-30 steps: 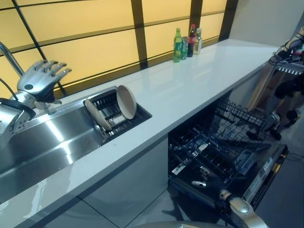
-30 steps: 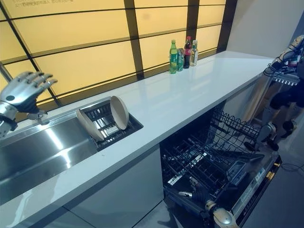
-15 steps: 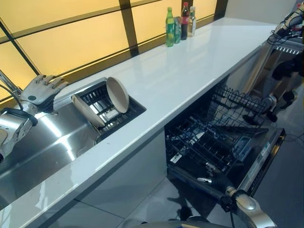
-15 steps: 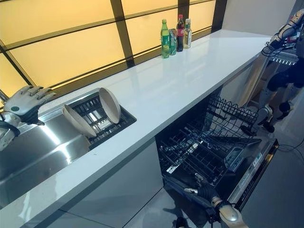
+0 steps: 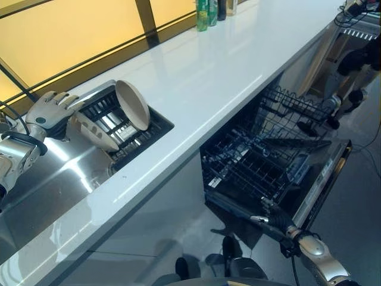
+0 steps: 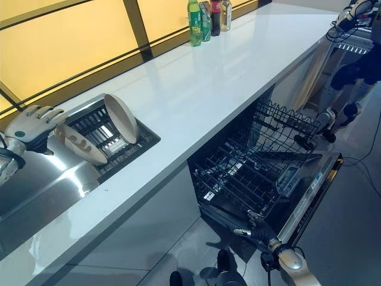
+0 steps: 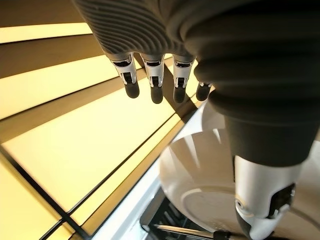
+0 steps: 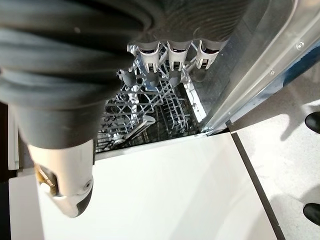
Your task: Pick up plates and place into dishwasher.
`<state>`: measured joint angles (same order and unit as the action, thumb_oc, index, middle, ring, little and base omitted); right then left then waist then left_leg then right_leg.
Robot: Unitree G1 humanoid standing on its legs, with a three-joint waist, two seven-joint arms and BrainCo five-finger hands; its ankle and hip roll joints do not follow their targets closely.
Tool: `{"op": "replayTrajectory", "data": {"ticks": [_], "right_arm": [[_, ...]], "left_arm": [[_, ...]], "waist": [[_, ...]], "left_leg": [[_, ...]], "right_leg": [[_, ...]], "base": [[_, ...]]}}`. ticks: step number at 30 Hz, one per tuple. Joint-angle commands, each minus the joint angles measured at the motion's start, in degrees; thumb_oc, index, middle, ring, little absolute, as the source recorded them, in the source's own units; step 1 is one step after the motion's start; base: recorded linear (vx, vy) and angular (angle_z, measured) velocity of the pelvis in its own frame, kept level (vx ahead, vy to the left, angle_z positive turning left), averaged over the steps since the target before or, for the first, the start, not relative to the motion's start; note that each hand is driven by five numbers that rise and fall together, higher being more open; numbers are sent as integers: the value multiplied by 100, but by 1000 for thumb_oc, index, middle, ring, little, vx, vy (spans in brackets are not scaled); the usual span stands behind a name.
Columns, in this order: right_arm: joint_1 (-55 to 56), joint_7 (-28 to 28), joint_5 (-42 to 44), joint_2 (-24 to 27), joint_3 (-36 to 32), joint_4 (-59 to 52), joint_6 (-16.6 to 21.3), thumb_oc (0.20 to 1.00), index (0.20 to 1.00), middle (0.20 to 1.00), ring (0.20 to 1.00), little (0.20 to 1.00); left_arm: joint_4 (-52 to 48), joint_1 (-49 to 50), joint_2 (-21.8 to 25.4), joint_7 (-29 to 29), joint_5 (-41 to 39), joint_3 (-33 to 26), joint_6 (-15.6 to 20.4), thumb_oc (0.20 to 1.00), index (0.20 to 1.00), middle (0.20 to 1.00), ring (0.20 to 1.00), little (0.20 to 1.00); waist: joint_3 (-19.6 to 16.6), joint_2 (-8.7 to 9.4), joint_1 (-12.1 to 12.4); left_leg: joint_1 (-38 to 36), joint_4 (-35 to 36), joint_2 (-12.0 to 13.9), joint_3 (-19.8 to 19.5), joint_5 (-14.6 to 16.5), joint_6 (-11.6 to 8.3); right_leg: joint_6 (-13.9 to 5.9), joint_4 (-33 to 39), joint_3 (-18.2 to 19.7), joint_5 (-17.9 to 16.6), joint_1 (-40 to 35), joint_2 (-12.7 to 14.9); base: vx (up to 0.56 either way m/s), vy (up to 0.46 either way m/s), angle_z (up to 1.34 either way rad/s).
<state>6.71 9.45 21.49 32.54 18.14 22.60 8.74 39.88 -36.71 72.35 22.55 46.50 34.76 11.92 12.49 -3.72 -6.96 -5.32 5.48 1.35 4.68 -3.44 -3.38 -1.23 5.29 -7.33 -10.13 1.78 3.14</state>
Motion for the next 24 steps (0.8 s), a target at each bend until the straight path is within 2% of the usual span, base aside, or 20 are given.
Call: {"op": "replayTrajectory", "data": {"ticks": [1, 5, 6, 9, 15, 22, 23, 24], "right_arm": [[-430, -9, 219, 167, -40, -584, 326, 1000, 1000, 1000, 1000, 1000], [-451, -16, 210, 173, -54, -583, 349, 1000, 1000, 1000, 1000, 1000], [-520, -80, 249, 206, -41, -583, 396, 1000, 1000, 1000, 1000, 1000], [-667, -106, 322, 247, -92, -588, 507, 1000, 1000, 1000, 1000, 1000], [-847, -157, 447, 224, -177, -868, 538, 1000, 1000, 1000, 1000, 1000], [-818, -177, 544, 291, -320, -992, 537, 1000, 1000, 1000, 1000, 1000], [-848, -170, 603, 324, -351, -998, 549, 1000, 1000, 1000, 1000, 1000], [-861, -171, 627, 345, -369, -1007, 559, 1000, 1000, 1000, 1000, 1000]], "left_arm": [[344, -864, 76, 147, -17, -69, -113, 1000, 1000, 1000, 1000, 1000], [359, -934, 59, 139, -25, 5, -113, 1000, 1000, 1000, 1000, 1000], [439, -1108, 16, 260, 60, 149, -105, 1000, 1000, 1000, 1000, 1000], [591, -1439, -125, 109, 167, 454, -56, 1000, 1000, 1000, 1000, 1000], [848, -1500, -363, -1445, -173, 663, -227, 1000, 1000, 1000, 1000, 1000], [728, -1280, -419, -1697, -350, 546, -200, 1000, 1000, 1000, 1000, 1000], [722, -1313, -428, -1679, -343, 545, -219, 583, 583, 583, 583, 583], [737, -1338, -427, -1715, -344, 552, -221, 200, 200, 200, 200, 200]], "waist": [[354, -27, -53], [407, -10, -61], [494, 23, -81], [638, 79, -116], [816, 146, -107], [792, 140, -121], [791, 140, -122], [787, 141, -122]], "left_leg": [[362, -48, -408, 85, 263, 288], [406, -48, -402, 94, 250, 291], [490, -52, -396, 106, 222, 288], [613, -75, -388, 137, 195, 290], [710, -70, -392, 149, 164, 299], [673, -92, -391, 169, 166, 298], [676, -94, -391, 172, 162, 294], [676, -91, -391, 173, 160, 291]], "right_leg": [[-528, -265, 75, 744, -135, 28], [-533, -274, 77, 732, -85, 33], [-541, -296, 96, 712, 12, 40], [-555, -345, 132, 682, 160, 42], [-602, -386, 125, 641, 293, 51], [-602, -391, 51, 660, 242, 68], [-591, -383, 52, 665, 233, 60], [-586, -375, 52, 667, 228, 55]], "base": [[-57, 17, -1], [-46, 10, 0], [-127, 19, -2], [-122, 33, 0], [-75, 5, -5], [-2, -1, -1], [0, 0, 0], [0, 0, 0]]}}
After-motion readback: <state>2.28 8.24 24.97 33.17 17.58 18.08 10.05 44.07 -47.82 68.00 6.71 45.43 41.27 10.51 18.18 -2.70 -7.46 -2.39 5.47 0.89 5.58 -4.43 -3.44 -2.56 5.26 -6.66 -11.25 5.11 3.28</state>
